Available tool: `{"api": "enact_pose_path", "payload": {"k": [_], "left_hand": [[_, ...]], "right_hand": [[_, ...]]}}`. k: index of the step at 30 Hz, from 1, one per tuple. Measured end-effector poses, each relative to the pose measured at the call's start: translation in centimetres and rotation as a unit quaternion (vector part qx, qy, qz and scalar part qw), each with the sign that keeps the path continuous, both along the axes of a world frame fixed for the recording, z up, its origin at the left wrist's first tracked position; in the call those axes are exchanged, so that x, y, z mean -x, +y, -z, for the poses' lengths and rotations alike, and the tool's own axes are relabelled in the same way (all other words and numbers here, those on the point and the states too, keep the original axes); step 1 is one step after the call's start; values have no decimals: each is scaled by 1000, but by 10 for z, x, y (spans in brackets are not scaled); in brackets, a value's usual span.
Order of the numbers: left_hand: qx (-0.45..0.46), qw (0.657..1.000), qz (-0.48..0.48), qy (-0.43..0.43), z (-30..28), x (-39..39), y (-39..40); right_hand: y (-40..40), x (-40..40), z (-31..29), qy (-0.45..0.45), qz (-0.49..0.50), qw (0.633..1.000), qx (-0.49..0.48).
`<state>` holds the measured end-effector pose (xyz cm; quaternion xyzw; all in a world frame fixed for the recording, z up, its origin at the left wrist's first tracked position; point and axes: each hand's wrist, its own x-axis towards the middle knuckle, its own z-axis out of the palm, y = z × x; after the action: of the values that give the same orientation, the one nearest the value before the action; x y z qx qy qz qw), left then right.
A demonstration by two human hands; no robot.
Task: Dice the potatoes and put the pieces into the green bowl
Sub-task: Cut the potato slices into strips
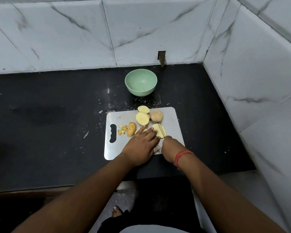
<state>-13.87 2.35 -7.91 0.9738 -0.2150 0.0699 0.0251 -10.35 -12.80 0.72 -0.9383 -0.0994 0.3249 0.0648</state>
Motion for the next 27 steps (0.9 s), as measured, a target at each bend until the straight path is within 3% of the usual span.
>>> {"api": "enact_pose_path", "payload": {"k": [9,15,27], "left_hand": [[-2,1000,-13,2,5,0,0],[3,1000,-8,-1,2,1,0],[26,999,8,-17,-8,-2,4]], "right_hand": [[-55,41,21,19,-2,999,-48],[-56,41,18,-44,28,995,-87],[-1,-7,3,-20,12,999,-25]]}}
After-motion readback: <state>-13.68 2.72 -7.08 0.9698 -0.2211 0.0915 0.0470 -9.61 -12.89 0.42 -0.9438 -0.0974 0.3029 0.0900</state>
